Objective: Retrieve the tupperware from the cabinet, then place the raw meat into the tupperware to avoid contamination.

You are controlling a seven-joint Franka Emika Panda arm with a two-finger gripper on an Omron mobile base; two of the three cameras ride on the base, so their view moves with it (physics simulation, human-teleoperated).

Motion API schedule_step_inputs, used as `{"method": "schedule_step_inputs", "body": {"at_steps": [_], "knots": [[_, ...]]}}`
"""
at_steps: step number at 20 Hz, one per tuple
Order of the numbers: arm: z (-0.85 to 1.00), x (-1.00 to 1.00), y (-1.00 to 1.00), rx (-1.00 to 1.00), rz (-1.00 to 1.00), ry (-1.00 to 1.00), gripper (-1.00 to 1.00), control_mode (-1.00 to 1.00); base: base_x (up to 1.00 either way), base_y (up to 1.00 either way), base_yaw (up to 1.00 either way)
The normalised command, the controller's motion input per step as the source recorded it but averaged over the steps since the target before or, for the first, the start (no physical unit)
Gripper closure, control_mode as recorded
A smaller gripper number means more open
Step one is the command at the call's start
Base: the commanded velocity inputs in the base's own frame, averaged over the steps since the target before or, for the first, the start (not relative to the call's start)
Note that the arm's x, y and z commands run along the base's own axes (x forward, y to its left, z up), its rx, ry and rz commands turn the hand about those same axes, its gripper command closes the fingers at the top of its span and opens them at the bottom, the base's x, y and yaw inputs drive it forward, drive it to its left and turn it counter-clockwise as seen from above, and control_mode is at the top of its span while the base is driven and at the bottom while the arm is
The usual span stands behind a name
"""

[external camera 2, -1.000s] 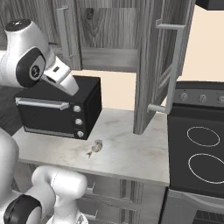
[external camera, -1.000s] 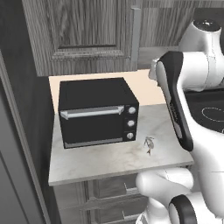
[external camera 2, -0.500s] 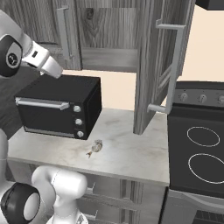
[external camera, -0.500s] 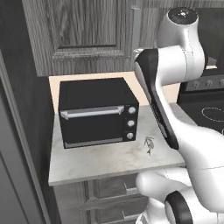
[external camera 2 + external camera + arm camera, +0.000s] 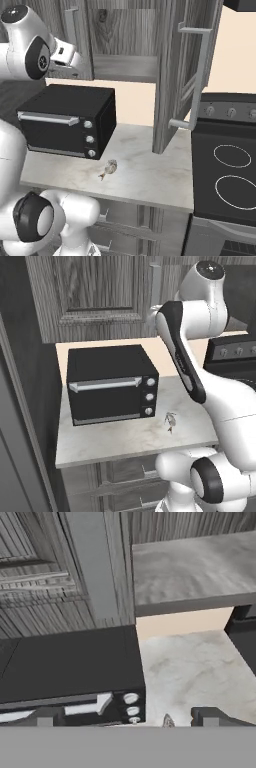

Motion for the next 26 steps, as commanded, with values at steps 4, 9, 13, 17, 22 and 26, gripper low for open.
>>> {"method": "schedule_step_inputs", "body": {"at_steps": [4,9,13,17,22,26], "knots": [[0.09,0.56,0.16,-0.09,0.06,0.02,-1.0,-1.0,0.0,0.0,0.0],[0.33,0.4,0.18,-0.23,-0.01,0.16,-1.0,-1.0,0.0,0.0,0.0],[0.22,0.46,0.03,-0.17,-0.03,0.18,-1.0,-1.0,0.0,0.0,0.0],[0.0,0.33,-0.09,0.0,-0.02,0.03,-1.0,-1.0,0.0,0.0,0.0],[-0.05,0.49,0.0,0.02,0.0,-0.02,-1.0,-1.0,0.0,0.0,0.0],[-0.13,0.43,0.13,0.01,0.0,-0.13,-1.0,-1.0,0.0,0.0,0.0]]}}
